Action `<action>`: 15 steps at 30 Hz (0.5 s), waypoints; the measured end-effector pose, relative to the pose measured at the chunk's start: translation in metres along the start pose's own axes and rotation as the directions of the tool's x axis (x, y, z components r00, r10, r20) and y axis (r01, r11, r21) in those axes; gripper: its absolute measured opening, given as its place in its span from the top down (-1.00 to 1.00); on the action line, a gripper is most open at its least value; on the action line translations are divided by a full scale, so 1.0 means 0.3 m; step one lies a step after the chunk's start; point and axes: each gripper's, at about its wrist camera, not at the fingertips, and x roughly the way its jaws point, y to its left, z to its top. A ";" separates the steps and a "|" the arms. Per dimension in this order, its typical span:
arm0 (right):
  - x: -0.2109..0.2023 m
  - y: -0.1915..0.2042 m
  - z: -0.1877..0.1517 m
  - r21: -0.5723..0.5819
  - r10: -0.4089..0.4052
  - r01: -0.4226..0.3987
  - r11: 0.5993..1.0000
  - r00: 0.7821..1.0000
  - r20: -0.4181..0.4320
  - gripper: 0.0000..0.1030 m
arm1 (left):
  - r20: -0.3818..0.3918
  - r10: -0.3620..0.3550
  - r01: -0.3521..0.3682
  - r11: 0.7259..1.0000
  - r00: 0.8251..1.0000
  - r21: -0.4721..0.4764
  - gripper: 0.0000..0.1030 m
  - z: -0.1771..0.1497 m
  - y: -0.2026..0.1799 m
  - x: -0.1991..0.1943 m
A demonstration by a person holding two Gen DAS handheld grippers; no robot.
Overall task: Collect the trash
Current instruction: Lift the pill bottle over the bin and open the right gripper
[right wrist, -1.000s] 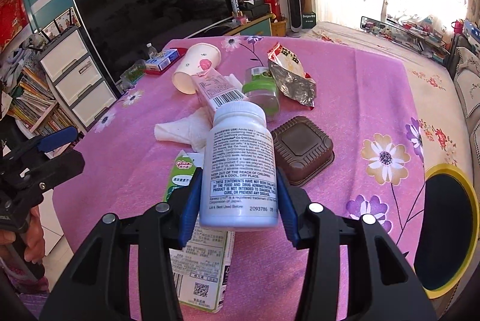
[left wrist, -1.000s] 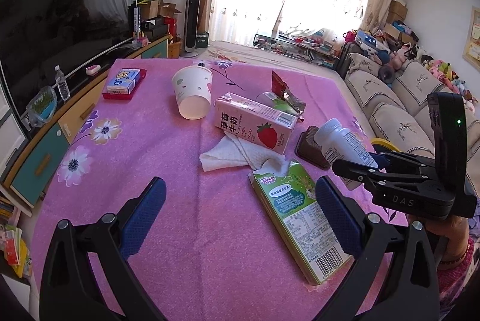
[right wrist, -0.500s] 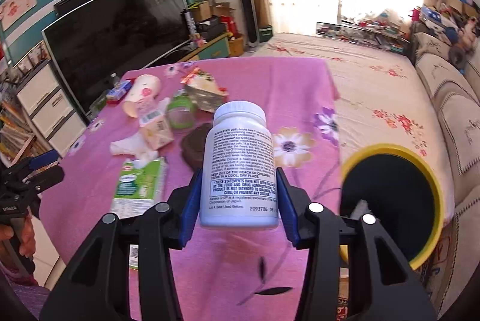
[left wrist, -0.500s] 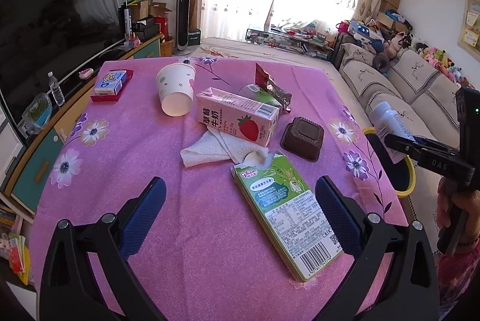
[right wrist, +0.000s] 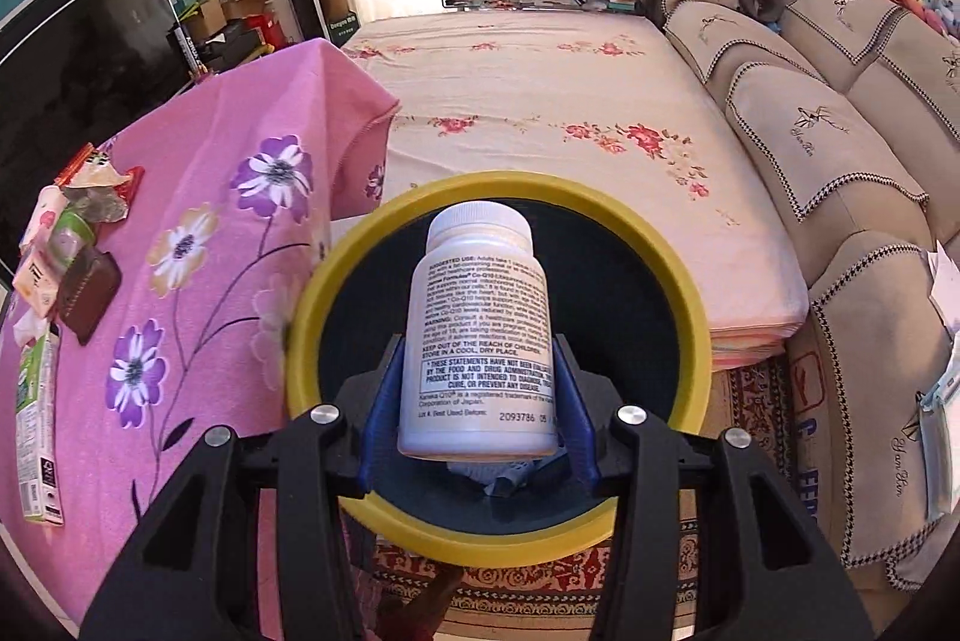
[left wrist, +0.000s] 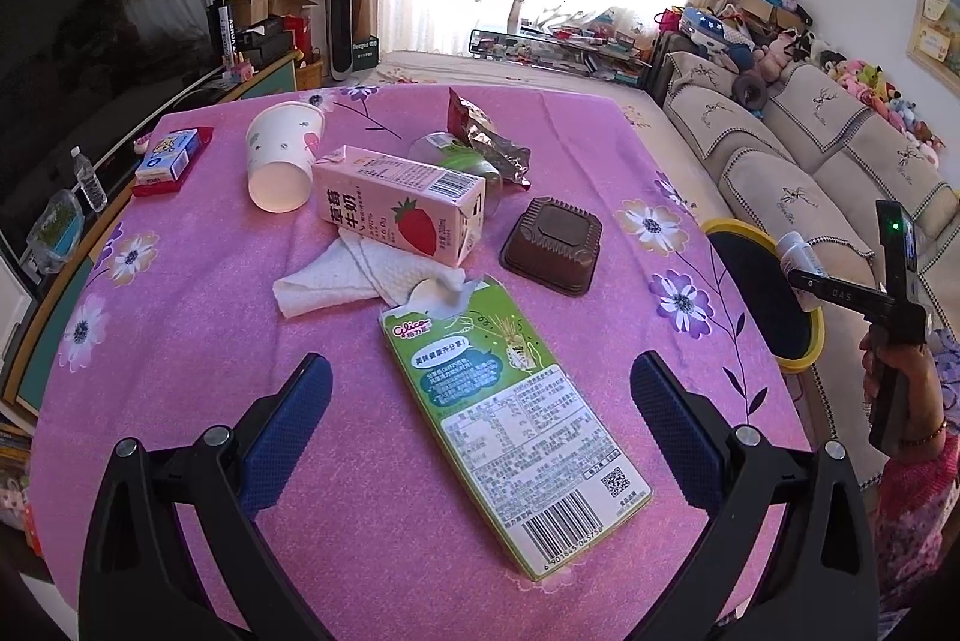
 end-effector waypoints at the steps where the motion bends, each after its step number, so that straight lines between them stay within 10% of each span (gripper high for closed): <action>1: 0.012 -0.007 0.003 0.000 -0.009 0.009 1.000 1.000 -0.002 0.10 | -0.005 0.001 -0.001 1.000 1.000 0.002 -0.90 -0.002 -0.008 0.006; 4: 0.014 -0.028 0.008 0.014 -0.013 0.013 1.000 0.999 0.031 -0.17 | -0.025 0.010 -0.010 1.000 1.000 0.005 -0.90 -0.008 -0.030 0.028; 15: -0.033 -0.015 -0.015 0.005 0.037 -0.038 0.999 0.996 0.076 -0.18 | -0.185 0.082 -0.094 0.994 0.979 -0.057 -0.90 -0.076 -0.084 0.201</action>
